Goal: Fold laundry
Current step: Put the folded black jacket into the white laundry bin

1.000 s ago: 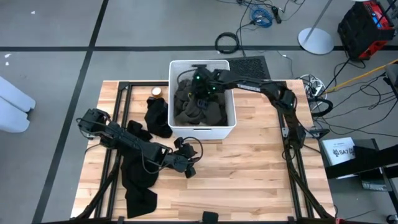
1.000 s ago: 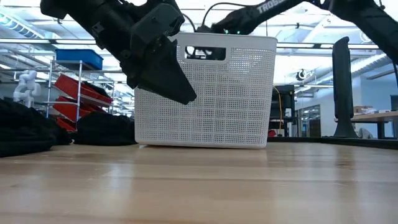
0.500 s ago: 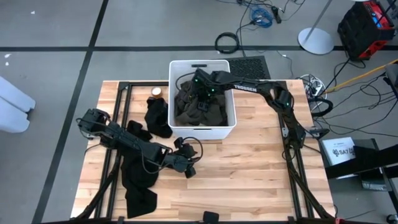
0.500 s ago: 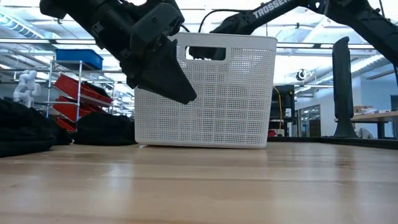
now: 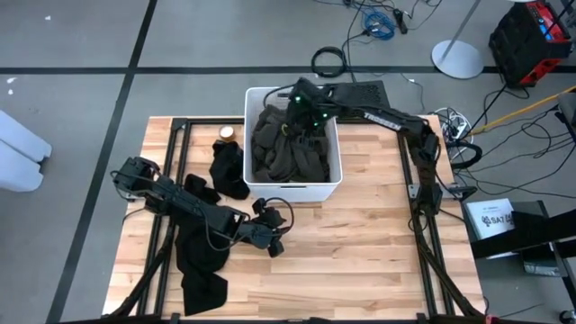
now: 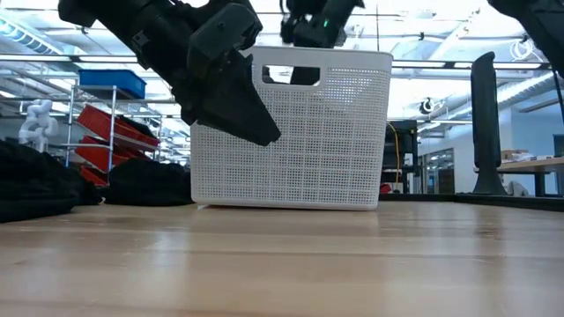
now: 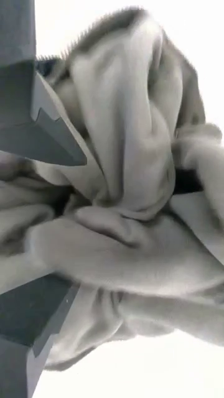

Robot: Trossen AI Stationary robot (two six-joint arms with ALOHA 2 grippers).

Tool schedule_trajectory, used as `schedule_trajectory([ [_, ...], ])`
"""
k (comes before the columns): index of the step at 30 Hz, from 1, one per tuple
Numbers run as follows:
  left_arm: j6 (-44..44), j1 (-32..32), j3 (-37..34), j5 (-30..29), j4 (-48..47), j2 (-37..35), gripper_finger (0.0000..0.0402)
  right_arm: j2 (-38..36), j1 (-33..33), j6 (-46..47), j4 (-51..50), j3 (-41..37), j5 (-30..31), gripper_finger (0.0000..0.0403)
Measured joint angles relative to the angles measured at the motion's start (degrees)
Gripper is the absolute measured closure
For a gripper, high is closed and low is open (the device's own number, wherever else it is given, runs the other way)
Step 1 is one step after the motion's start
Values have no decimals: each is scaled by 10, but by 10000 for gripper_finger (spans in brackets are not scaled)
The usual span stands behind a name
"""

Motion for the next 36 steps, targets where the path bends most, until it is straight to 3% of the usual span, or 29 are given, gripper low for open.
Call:
schedule_trajectory([
  [8, 0, 4, 0, 0, 2, 0, 281, -53, -1, 9, -37, 57, 3, 117],
  [14, 0, 5, 0, 0, 5, 0, 281, -92, -1, 49, 17, 60, 2, 130],
  [16, -1, 8, 0, 0, 6, 0, 281, -87, 1, 56, 51, 60, 1, 154],
  [18, -1, 12, 0, 0, 6, 0, 281, -71, 7, 56, 97, 55, 2, 201],
  [22, -4, 15, 0, 0, 7, 0, 281, -27, 23, 36, 183, 34, -1, 361],
  [23, -4, 14, 0, 0, 7, 0, 281, -16, 24, 33, 201, 29, -1, 380],
  [28, -4, 14, 0, 7, 4, 0, 281, 51, 11, 56, 205, 22, 20, 400],
  [36, -5, 2, 0, 45, -8, 0, 281, 170, -17, 86, 194, 24, 2, 403],
])
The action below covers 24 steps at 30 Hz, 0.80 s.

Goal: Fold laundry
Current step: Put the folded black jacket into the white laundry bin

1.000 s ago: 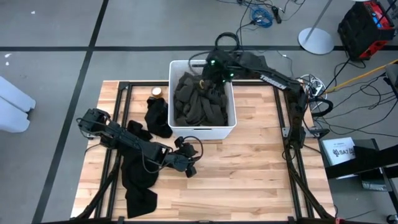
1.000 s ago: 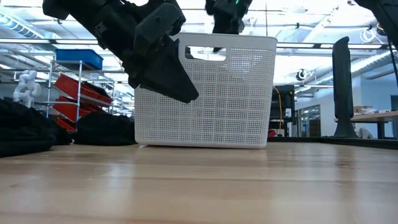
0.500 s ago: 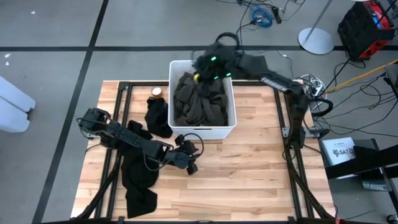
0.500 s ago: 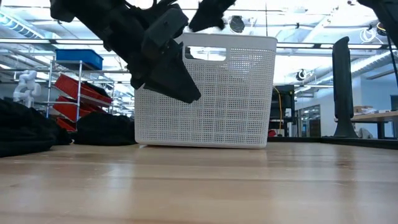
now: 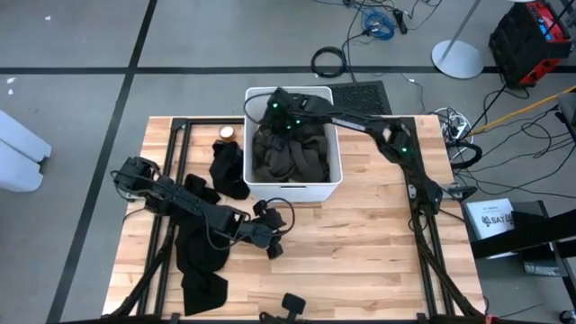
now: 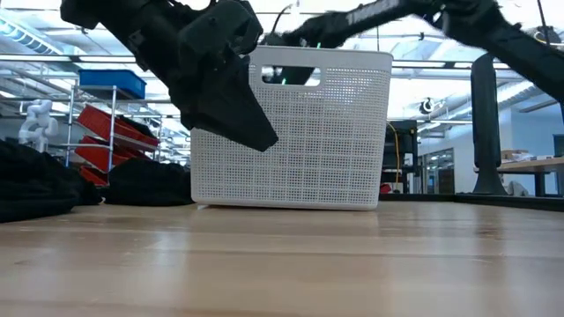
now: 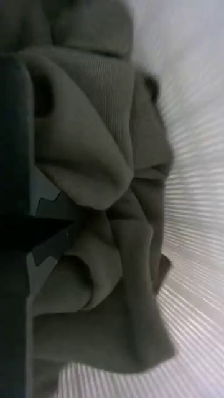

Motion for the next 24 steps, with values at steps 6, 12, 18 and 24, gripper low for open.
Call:
schedule_trajectory([
  [6, 0, -8, 0, 1, 0, 0, 281, 57, -8, 18, 15, 3, -1, 403],
  [12, 0, -12, 0, 1, 0, 0, 281, 49, -11, 25, 27, 1, -1, 403],
  [18, -1, -12, 0, 1, 0, 0, 281, -31, -11, 24, 15, -5, 7, 403],
  [24, -1, -12, 0, 1, 3, 0, 281, -113, -11, 27, 12, -4, 2, 403],
])
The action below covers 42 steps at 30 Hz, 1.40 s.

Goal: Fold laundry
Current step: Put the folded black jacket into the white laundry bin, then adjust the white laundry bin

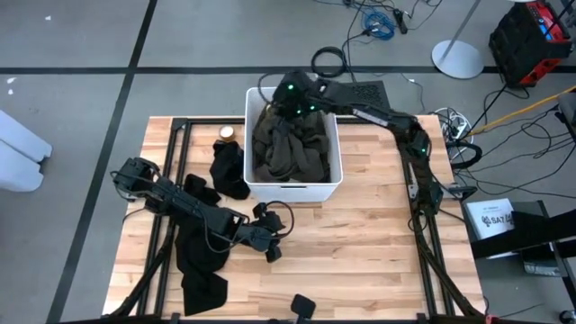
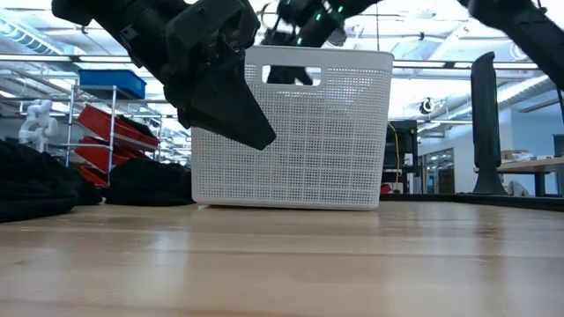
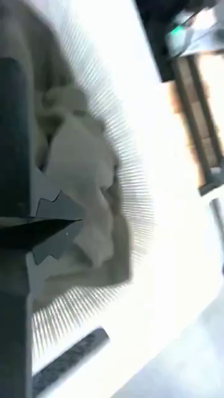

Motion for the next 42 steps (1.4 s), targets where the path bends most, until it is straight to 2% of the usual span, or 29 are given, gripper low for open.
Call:
schedule_trajectory([
  [4, 0, 0, 0, 0, 0, 0, 281, -53, 1, 18, -6, 1, -8, 403],
  [8, 0, 0, 0, 0, 0, 0, 281, -102, 6, 43, -31, 1, -65, 403],
  [13, 0, 0, 0, 0, -2, 0, 281, -170, 35, 49, -133, 2, -202, 403],
  [16, 0, 0, 0, 10, -3, 0, 281, -208, 80, 49, -222, 2, -199, 403],
  [20, 1, -1, 0, 60, 10, 0, 281, -254, 173, 88, -292, 2, -142, 403],
  [24, 4, -6, 0, 124, 30, 0, 281, -288, 300, 149, -317, 2, -56, 403],
  [29, 20, -26, 0, 241, 26, 0, 281, -299, 501, 229, -318, 2, 119, 403],
  [32, 19, -41, 0, 271, 1, -5, 281, -291, 618, 268, -296, -31, 237, 403],
  [34, 16, -49, 4, 259, -49, -14, 281, -289, 682, 292, -257, -84, 307, 403],
  [37, -18, -62, 18, 168, -167, -35, 281, -289, 752, 348, -179, -198, 394, 403],
  [40, -81, -74, 26, 80, -271, -63, 281, -288, 789, 413, -65, -324, 442, 403],
  [42, -126, -78, 26, 60, -313, -87, 281, -288, 802, 441, 48, -411, 448, 403],
])
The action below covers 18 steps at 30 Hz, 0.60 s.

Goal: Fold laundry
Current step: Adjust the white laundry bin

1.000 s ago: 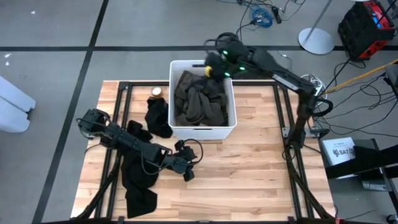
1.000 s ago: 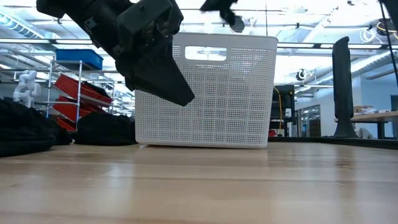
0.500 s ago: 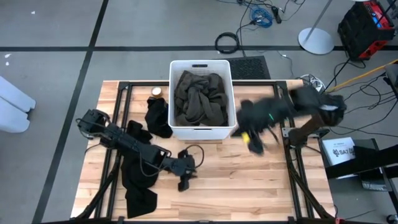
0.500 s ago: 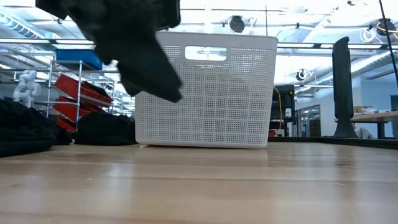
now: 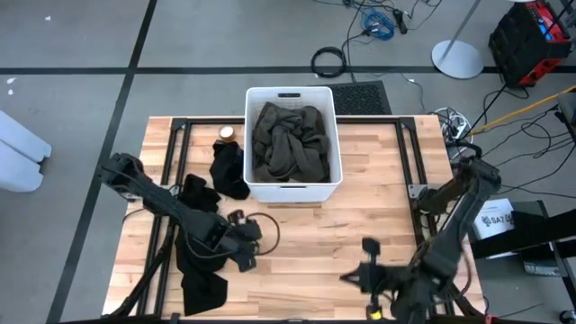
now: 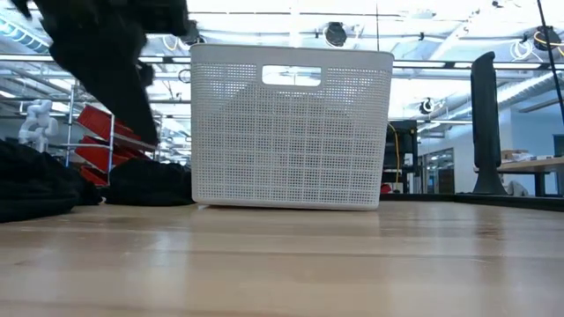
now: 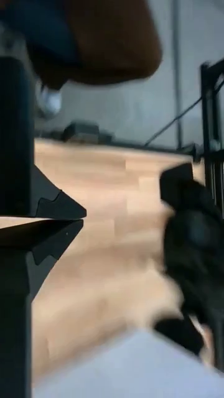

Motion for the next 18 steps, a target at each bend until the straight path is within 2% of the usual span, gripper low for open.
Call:
schedule_trajectory([
  [2, -25, -3, 1, -1, -40, -24, 281, 0, 7, 7, 125, -78, 0, 403],
  [6, -5, 1, 1, -28, -155, -62, 281, 4, 14, -4, 345, -201, 0, 403],
  [10, 53, 25, 1, -100, -264, -80, 281, 5, 13, 36, 377, -249, -18, 403],
  [14, 156, 55, 1, -172, -271, -88, 282, 5, 8, 40, 381, -255, -17, 403],
  [18, 189, 88, 0, -212, -273, -88, 313, 4, 5, 38, 399, -255, -16, 403],
])
